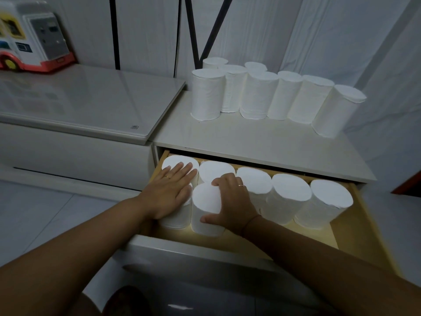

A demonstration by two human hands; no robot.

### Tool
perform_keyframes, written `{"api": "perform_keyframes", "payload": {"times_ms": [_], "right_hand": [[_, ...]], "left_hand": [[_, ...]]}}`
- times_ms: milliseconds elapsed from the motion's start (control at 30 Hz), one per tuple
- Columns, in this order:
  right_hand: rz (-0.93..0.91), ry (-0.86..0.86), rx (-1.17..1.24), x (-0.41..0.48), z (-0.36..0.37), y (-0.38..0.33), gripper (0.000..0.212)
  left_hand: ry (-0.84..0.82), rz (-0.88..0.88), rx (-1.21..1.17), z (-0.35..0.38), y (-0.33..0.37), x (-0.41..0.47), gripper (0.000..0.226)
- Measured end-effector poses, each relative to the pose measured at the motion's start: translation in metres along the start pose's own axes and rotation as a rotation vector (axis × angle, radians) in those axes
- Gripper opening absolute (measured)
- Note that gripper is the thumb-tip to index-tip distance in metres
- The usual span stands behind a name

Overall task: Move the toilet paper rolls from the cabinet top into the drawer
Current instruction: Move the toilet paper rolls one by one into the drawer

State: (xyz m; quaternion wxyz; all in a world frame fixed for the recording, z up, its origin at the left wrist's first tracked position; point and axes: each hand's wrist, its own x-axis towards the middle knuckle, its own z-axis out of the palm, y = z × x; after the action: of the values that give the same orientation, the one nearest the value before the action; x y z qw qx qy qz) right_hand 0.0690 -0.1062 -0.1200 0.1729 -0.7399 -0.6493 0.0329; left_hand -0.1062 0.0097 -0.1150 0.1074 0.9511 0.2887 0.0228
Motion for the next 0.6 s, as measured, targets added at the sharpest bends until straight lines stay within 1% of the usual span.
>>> {"api": "perform_keyframes", "payload": {"times_ms": [100,200,300,433,600], "right_hand": [[-0.013,-0.019,-0.028,-0.002,0.0,0.001,0.09],[0.019,-0.037,-0.036,-0.007,-0.01,0.008,0.092],[0.1,-0.068,0.086,-0.014,-0.019,0.015,0.085],[0.115,-0.09,0.228,-0.02,-0.016,0.013,0.067],[0.111,-0.083,0.245,-0.017,-0.013,0.014,0.068]], "left_hand": [[-0.023,-0.023,0.027,0.0,0.003,0.0,0.071],[-0.032,-0.031,0.07,0.001,0.004,0.0,0.08],[-0.018,-0.029,0.1,0.003,0.005,0.0,0.082],[0.001,0.014,0.084,0.006,0.008,0.004,0.08],[0.0,0.069,0.066,0.011,0.021,0.013,0.079]]}}
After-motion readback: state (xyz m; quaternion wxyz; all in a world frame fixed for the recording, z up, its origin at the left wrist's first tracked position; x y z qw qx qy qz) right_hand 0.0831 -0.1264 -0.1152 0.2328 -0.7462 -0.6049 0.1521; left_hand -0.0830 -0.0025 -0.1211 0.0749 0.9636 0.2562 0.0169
